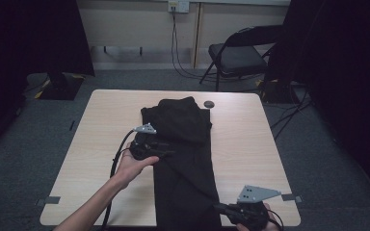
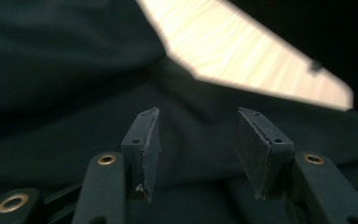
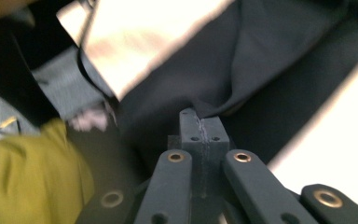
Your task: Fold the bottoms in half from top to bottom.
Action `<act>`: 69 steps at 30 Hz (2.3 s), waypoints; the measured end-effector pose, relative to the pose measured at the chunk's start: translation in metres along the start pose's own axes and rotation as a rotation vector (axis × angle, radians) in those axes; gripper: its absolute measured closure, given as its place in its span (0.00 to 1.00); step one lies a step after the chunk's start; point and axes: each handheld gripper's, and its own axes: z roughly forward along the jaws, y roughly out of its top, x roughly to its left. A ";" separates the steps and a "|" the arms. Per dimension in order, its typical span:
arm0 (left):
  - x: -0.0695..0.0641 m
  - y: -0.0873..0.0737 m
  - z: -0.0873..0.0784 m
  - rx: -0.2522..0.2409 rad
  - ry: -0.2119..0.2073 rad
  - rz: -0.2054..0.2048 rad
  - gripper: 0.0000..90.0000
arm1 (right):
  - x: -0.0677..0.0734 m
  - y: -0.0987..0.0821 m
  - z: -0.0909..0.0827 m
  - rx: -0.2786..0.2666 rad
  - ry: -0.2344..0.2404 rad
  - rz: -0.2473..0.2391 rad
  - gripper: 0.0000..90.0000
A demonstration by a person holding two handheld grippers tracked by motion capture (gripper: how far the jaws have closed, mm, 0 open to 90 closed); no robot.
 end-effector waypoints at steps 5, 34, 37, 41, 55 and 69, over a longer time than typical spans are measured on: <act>0.018 -0.022 0.022 0.099 0.064 -0.001 0.58 | -0.016 -0.038 0.005 0.147 -0.176 0.073 0.76; 0.035 -0.042 0.031 0.137 0.191 0.029 0.68 | 0.023 0.024 0.154 0.250 -0.101 -0.217 0.98; 0.037 -0.041 0.031 0.132 0.192 0.028 0.68 | 0.022 0.025 0.153 0.238 -0.099 -0.213 0.99; 0.038 -0.041 0.031 0.136 0.193 0.039 0.68 | 0.030 0.033 0.138 0.171 -0.030 -0.169 0.93; 0.044 -0.040 0.025 0.132 0.206 -0.021 0.67 | 0.077 0.038 0.103 0.061 0.207 -0.215 1.00; 0.052 -0.033 0.001 0.022 0.201 -0.056 0.63 | -0.007 0.064 0.117 0.068 0.029 -0.127 0.68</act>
